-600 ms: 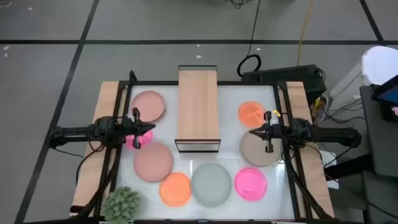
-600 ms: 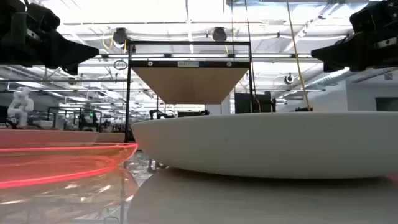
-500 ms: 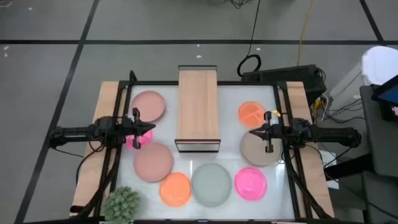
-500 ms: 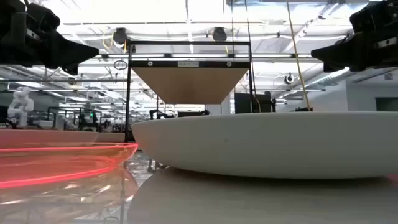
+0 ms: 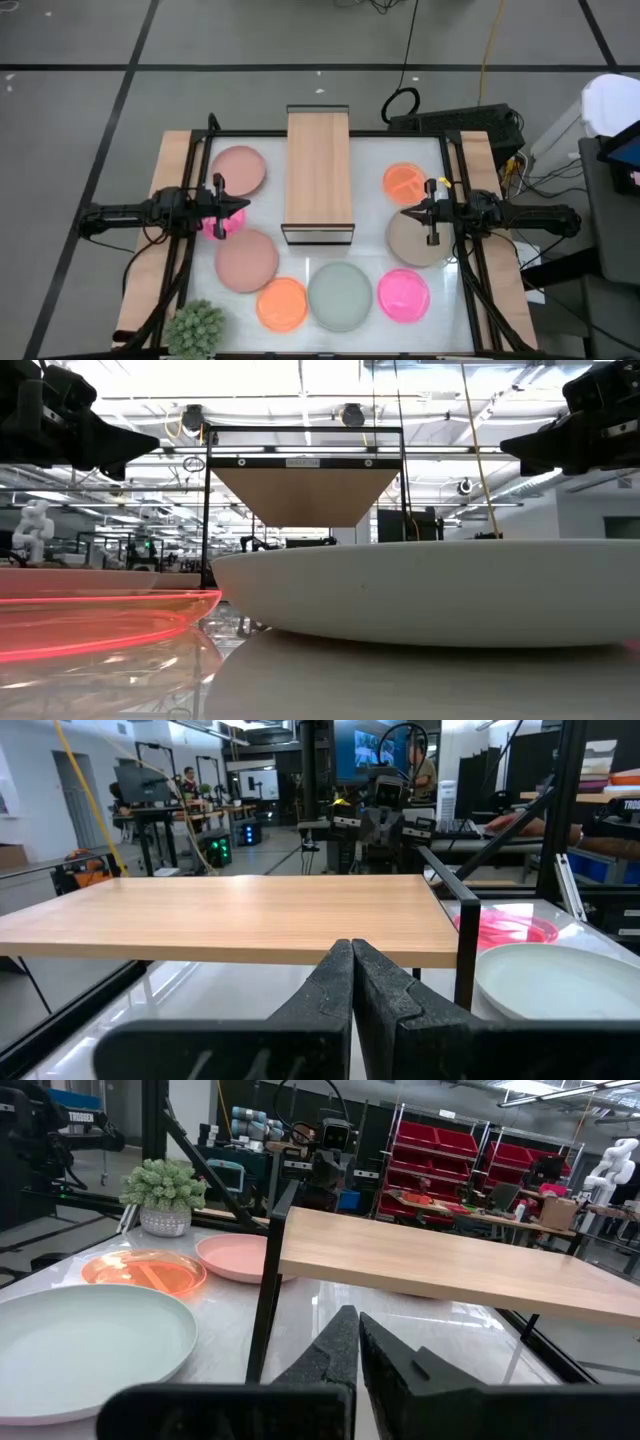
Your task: Place and stack plates onto a shelf
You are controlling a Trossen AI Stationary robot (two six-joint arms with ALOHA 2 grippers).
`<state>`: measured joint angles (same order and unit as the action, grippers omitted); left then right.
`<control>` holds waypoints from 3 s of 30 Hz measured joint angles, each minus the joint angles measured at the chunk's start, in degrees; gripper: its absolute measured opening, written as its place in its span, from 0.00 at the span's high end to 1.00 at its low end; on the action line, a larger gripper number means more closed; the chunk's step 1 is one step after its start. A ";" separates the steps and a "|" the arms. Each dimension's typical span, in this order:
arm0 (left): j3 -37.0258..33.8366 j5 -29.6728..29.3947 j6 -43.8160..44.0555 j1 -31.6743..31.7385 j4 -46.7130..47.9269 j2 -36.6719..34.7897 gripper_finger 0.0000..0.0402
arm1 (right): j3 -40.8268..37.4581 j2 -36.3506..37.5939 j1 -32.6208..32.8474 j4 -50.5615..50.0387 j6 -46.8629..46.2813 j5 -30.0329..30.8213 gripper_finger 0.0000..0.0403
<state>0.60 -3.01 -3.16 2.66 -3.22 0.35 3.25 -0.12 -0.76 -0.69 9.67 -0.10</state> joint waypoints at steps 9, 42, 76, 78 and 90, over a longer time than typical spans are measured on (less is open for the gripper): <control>0.00 -0.02 0.00 0.00 0.02 0.01 0.99 | 0.01 -0.01 0.01 0.02 0.02 0.00 1.00; 0.00 -0.01 0.00 -0.01 0.02 -0.01 0.99 | 0.00 -0.01 0.01 0.01 0.01 0.00 1.00; 0.00 -0.01 0.01 0.00 0.01 -0.01 0.99 | 0.00 -0.02 0.01 0.02 0.00 0.00 1.00; 0.00 -0.02 0.00 0.00 0.00 0.01 0.99 | 0.00 -0.01 0.01 0.02 0.00 0.00 1.00; 0.00 -0.01 0.00 0.00 0.02 -0.01 0.99 | 0.00 -0.02 0.01 0.51 -7.09 0.02 1.00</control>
<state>0.60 -3.02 -3.16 2.66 -3.20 0.34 3.25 -0.14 -0.75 -0.18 2.59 -0.08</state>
